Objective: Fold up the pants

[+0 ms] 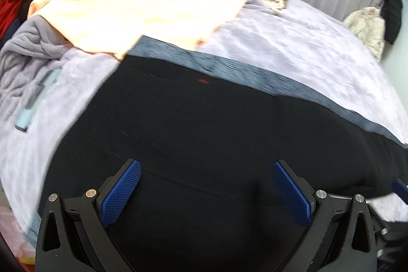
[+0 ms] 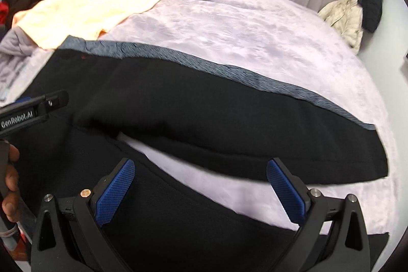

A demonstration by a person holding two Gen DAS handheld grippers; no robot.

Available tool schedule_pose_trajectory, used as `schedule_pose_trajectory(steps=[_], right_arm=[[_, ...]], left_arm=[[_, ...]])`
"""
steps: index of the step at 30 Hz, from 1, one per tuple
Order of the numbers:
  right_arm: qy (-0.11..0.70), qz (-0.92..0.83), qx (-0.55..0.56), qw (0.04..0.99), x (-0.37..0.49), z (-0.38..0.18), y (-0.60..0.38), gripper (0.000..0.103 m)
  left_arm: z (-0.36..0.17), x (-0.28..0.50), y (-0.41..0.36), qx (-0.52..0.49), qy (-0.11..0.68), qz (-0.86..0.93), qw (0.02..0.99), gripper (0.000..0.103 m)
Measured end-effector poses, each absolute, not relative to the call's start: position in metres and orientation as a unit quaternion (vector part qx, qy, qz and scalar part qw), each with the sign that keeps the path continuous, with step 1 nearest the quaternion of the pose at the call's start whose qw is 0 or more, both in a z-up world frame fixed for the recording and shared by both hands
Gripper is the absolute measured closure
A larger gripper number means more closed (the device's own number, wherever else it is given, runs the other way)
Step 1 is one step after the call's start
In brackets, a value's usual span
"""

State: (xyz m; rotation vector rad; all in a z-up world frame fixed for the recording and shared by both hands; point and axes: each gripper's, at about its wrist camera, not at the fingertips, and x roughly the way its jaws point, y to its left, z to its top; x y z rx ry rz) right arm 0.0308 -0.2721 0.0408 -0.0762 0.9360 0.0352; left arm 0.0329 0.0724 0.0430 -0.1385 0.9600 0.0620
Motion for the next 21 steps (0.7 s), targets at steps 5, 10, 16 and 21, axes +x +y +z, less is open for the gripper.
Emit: schedule_pose_trajectory(steps=[5,10,16,21], right_arm=[[0.447,0.029,-0.012,0.894,0.073,0.043,-0.241,0.0],[0.497,0.063,-0.09,0.861,0.136,-0.001,-0.183,0.0],[0.519,-0.002,-0.027,0.854,0.152,-0.017,-0.261,0.0],[0.522,-0.056,0.014,0.851,0.136,-0.018,-0.339,0.0]], left_arm=[[0.05,0.06,0.097,-0.084,0.451,0.049,0.887,0.0],[0.018,0.106,0.092,-0.05,0.491,0.063,0.868,0.0],[-0.006,0.096,0.088,-0.024,0.462,0.052,0.885,0.0],[-0.01,0.09,0.088,-0.03,0.452,0.051,0.89,0.0]])
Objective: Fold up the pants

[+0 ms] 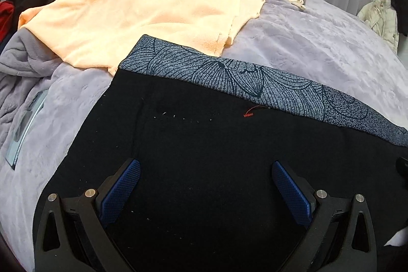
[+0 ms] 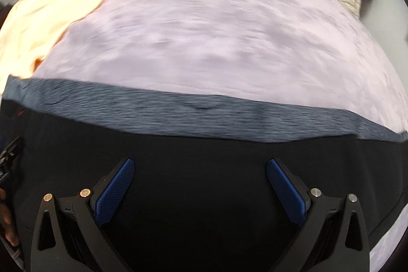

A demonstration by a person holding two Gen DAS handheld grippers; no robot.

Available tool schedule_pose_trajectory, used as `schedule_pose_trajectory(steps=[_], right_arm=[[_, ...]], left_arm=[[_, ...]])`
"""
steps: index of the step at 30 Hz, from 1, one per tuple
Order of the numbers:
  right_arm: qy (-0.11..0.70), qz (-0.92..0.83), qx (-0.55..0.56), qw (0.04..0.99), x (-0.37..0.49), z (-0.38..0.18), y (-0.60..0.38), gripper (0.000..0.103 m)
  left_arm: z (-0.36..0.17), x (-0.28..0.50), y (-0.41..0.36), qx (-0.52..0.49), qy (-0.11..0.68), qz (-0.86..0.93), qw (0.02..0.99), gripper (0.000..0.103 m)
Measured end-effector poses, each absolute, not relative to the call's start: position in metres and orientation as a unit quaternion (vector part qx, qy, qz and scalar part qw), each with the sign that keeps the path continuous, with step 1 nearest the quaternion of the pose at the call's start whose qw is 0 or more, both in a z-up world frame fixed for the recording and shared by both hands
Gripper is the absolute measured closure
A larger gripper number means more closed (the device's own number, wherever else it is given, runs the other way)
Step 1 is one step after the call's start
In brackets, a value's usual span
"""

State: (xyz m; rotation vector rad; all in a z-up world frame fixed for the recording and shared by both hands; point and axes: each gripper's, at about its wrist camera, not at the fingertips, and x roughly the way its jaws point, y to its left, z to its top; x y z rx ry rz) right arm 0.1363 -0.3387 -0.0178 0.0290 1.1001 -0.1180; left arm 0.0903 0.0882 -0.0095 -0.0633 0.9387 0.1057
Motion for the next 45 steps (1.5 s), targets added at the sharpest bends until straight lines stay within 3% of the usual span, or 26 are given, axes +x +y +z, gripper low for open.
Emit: schedule_pose_trajectory(steps=[11,16,19,31,45], right_arm=[[0.524,-0.192,0.068,0.827,0.091,-0.003,-0.453,0.0],[0.482,-0.039,0.028,0.875,0.107,0.036,-0.38,0.0],[0.489,0.079,-0.002,0.869,0.131,0.04,-0.327,0.0],[0.531,0.25,-0.206,0.783,0.201,-0.016,-0.191,0.0],[0.538,0.319,-0.192,0.757,0.231,-0.035,-0.171,0.001]], left_arm=[[-0.007,0.104,0.086,-0.032,0.469,0.055,0.881,0.0],[0.014,0.107,0.088,-0.085,0.464,0.001,0.882,0.0],[-0.001,0.117,0.084,-0.075,0.479,-0.005,0.875,0.0],[-0.014,0.111,0.081,-0.063,0.453,0.004,0.889,0.0],[-0.016,0.112,0.082,-0.067,0.448,0.003,0.892,0.0]])
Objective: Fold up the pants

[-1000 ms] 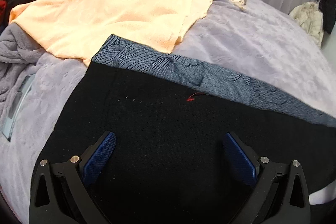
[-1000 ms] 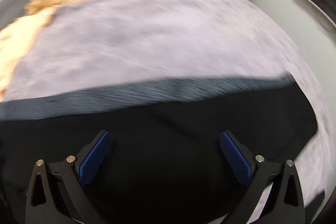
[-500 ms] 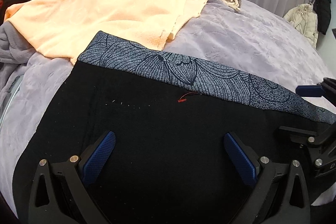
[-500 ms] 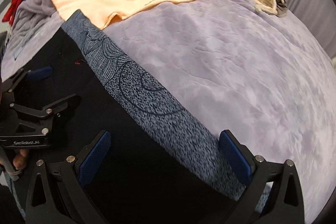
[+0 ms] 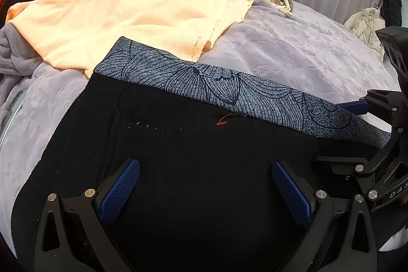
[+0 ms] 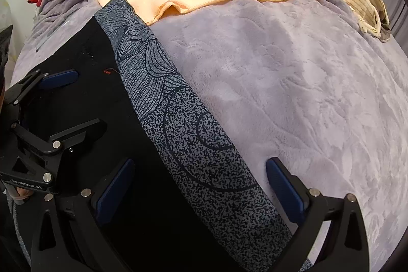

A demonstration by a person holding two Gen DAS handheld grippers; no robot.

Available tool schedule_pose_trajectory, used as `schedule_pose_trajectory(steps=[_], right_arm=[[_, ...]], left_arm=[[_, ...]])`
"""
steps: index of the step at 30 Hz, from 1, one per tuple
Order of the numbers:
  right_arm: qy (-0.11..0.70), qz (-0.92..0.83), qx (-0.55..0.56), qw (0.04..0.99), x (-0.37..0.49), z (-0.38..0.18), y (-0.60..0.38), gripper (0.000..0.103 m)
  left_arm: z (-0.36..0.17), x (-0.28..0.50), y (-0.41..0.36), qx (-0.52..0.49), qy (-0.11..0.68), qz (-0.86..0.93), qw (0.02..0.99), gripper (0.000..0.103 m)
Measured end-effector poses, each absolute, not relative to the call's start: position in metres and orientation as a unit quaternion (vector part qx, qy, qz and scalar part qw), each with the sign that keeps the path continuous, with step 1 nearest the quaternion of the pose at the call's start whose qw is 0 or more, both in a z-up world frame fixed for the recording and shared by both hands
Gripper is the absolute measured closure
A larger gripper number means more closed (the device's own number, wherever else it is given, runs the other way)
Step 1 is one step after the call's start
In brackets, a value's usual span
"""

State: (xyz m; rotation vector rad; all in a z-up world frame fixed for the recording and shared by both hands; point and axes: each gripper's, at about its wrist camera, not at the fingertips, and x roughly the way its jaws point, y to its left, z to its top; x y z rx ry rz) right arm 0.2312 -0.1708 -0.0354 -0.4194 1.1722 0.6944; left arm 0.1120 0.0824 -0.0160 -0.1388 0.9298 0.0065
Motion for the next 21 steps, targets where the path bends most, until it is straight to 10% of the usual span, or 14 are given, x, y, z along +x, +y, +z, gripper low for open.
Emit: schedule_pose_trajectory(steps=[3,5,11,21], right_arm=[[0.534,0.325,-0.192,0.756,0.22,-0.035,-0.168,0.008],[0.537,0.345,-0.184,0.748,0.216,-0.032,-0.164,0.042],[0.51,0.317,-0.214,0.77,0.193,-0.017,-0.147,0.084],[0.425,0.293,-0.277,0.81,0.129,0.004,-0.143,0.088]], left_arm=[[-0.016,0.112,0.082,-0.067,0.448,0.003,0.892,0.0],[-0.016,0.112,0.081,-0.065,0.449,0.004,0.891,0.0],[-0.009,0.113,0.083,-0.067,0.458,0.002,0.886,0.0],[0.047,0.137,0.128,-0.246,0.478,0.036,0.842,0.0]])
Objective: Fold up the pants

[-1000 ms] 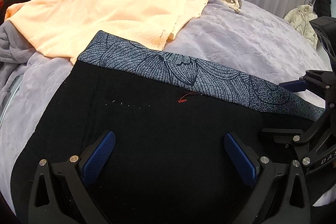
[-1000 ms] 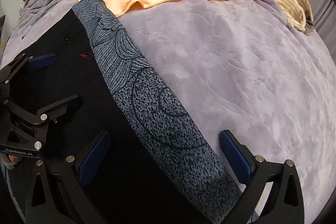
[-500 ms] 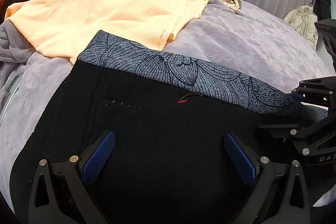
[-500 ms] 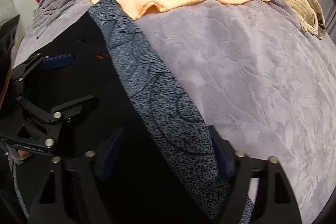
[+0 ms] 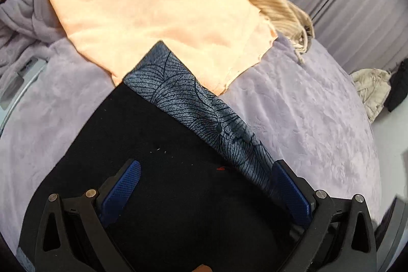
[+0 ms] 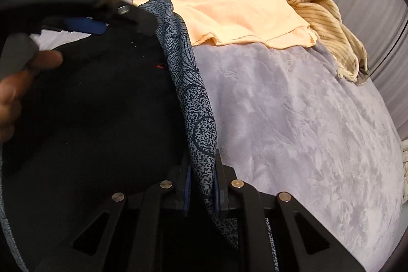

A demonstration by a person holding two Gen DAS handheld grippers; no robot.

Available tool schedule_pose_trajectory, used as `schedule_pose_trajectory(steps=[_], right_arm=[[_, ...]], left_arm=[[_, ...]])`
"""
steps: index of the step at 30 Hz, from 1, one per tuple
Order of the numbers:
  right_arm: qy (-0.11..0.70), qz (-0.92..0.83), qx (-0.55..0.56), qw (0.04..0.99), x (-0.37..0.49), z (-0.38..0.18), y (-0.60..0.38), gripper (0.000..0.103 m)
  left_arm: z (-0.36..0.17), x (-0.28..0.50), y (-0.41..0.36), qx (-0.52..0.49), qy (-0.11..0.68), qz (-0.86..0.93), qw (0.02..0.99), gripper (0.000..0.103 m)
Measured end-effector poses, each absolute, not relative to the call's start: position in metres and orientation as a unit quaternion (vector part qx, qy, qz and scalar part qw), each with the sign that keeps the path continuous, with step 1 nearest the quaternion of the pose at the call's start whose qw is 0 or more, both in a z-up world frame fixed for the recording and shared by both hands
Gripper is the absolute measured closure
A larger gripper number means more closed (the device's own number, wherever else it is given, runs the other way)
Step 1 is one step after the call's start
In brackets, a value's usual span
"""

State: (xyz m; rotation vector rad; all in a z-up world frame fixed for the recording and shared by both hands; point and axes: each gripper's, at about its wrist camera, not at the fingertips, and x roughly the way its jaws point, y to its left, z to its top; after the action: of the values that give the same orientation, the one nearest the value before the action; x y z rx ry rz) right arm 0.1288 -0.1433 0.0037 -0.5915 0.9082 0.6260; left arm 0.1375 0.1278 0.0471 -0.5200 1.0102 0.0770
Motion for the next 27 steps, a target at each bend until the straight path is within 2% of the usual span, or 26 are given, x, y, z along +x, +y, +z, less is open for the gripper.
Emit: schedule_pose_trajectory(steps=[6,8,9,12,15,22,27], right_arm=[[0.384,0.267,-0.319,0.824,0.095,0.001,-0.142,0.088],[0.38,0.264,-0.327,0.824,0.09,0.001,-0.14,0.088],[0.38,0.262,-0.328,0.825,0.091,0.001,-0.139,0.088],[0.383,0.259,-0.321,0.826,0.096,0.005,-0.141,0.088],[0.377,0.266,-0.3,0.835,0.093,0.023,-0.148,0.088],[0.311,0.281,-0.309,0.854,0.009,0.076,-0.153,0.089],[0.275,0.307,-0.357,0.838,-0.072,0.087,-0.137,0.089]], left_arm=[[0.014,0.181,0.118,-0.263,0.532,0.146,0.792,0.0],[-0.004,0.188,0.111,-0.225,0.559,0.187,0.776,0.024],[-0.006,0.187,0.106,-0.19,0.564,0.216,0.774,0.055],[0.009,0.169,0.104,-0.203,0.54,0.182,0.796,0.092],[0.027,0.135,0.113,-0.242,0.515,0.153,0.808,0.093],[0.081,0.023,0.131,-0.265,0.434,0.08,0.858,0.094],[0.076,-0.041,0.161,-0.299,0.421,0.05,0.855,0.094]])
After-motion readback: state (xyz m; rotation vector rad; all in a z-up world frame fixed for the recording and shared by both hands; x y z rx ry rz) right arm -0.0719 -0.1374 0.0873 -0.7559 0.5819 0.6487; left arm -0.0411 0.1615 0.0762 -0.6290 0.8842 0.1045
